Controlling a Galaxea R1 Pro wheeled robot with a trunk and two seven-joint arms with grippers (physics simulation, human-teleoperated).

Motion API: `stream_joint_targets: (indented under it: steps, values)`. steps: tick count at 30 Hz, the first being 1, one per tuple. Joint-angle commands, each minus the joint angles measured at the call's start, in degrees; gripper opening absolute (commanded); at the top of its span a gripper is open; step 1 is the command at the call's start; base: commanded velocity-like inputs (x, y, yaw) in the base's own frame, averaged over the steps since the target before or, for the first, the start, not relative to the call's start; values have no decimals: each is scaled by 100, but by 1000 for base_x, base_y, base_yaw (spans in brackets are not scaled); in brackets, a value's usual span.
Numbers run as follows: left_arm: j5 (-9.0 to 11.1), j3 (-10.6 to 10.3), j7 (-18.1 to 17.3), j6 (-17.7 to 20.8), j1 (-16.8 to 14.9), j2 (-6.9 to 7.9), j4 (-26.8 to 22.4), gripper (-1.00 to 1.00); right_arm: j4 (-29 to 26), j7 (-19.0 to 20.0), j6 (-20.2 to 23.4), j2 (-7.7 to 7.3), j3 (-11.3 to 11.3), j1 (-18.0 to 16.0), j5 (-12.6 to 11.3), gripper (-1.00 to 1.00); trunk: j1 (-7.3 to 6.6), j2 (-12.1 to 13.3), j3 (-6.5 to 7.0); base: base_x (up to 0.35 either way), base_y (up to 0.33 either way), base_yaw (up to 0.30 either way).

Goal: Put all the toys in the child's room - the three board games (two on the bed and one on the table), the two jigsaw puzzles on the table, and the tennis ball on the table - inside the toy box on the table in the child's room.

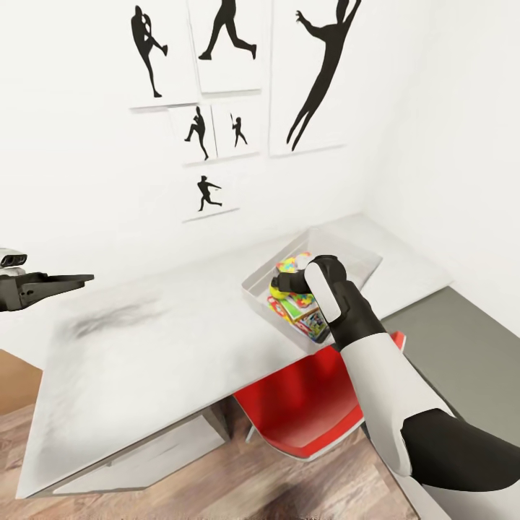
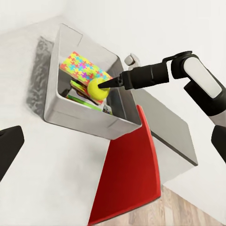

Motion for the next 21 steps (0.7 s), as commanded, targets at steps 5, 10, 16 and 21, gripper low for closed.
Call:
stream_joint_targets:
  steps: [5, 10, 16, 21]
  values:
    - [-4, -1, -24, 61, -4, 3, -2, 100, -3, -70, 6, 0, 3, -5, -73, -100, 3, -11, -57, 0, 0, 0]
    - [-4, -1, -24, 61, -5, 3, 5, 100, -3, -69, 6, 0, 1, -5, -70, -100, 3, -11, -103, 0, 25, 0]
    - [-4, -1, -24, 61, -3, 3, 15, 100, -11, -70, 6, 0, 9, -5, -73, -100, 3, -11, -159, 0, 50, 0]
    - [-4, -1, -24, 61, -4, 3, 17, 100, -18, -69, 8, 0, 4, -5, -82, -100, 3, -11, -185, 0, 78, 0]
